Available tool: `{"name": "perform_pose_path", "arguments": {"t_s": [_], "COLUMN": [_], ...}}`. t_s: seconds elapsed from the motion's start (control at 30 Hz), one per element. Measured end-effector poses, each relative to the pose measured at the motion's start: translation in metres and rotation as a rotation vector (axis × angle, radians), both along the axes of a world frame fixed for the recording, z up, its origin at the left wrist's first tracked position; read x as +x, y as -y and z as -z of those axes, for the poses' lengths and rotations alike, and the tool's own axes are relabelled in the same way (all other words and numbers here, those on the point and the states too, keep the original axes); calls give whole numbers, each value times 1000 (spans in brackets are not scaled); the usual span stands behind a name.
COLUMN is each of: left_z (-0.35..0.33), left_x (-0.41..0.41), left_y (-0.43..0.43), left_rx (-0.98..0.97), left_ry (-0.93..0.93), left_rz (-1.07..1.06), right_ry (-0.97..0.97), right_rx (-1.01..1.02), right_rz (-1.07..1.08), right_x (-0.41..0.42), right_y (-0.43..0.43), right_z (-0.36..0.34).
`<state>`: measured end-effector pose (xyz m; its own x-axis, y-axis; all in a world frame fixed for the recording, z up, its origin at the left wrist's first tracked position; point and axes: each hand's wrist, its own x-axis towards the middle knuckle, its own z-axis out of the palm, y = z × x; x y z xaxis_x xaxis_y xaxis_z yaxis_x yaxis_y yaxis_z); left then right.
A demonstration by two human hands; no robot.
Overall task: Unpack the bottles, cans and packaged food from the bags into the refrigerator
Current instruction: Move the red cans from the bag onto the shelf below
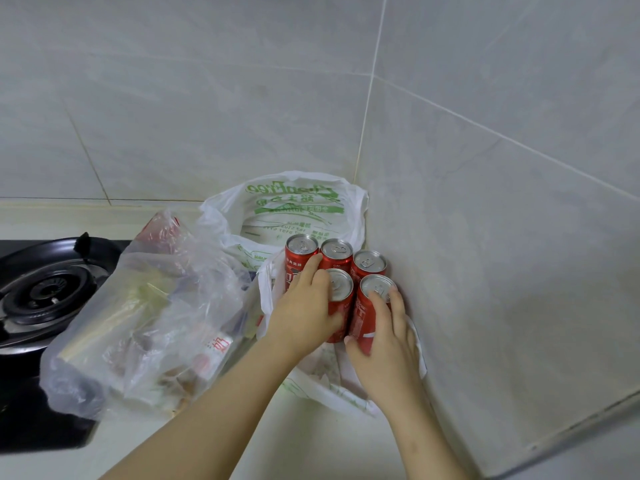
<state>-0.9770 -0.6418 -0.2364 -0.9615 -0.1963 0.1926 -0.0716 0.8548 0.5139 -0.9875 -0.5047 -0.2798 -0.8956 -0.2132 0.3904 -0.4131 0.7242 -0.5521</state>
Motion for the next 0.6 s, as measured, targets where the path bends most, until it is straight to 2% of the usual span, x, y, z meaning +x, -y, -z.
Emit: {"name": "perform_pose_path", "arguments": {"t_s": [0.17, 0.3, 0.47, 0.6], "left_z": [-3, 2, -2, -6], "left_x": [2, 2, 4, 5], "left_y": [-2, -2, 1, 8], "left_rx": [58, 133, 181, 166], "left_ry": [62, -22, -57, -6], "left_rz": [-5, -9, -132, -217], "right_ry": [35, 65, 89, 97], "right_rx": [21, 30, 52, 42], "right_rz": [-3, -21, -36, -31], "right_x": [-1, 0, 0, 0], "right_y": [-3, -4, -5, -5], "right_z": [-1, -4, -7, -8]}}
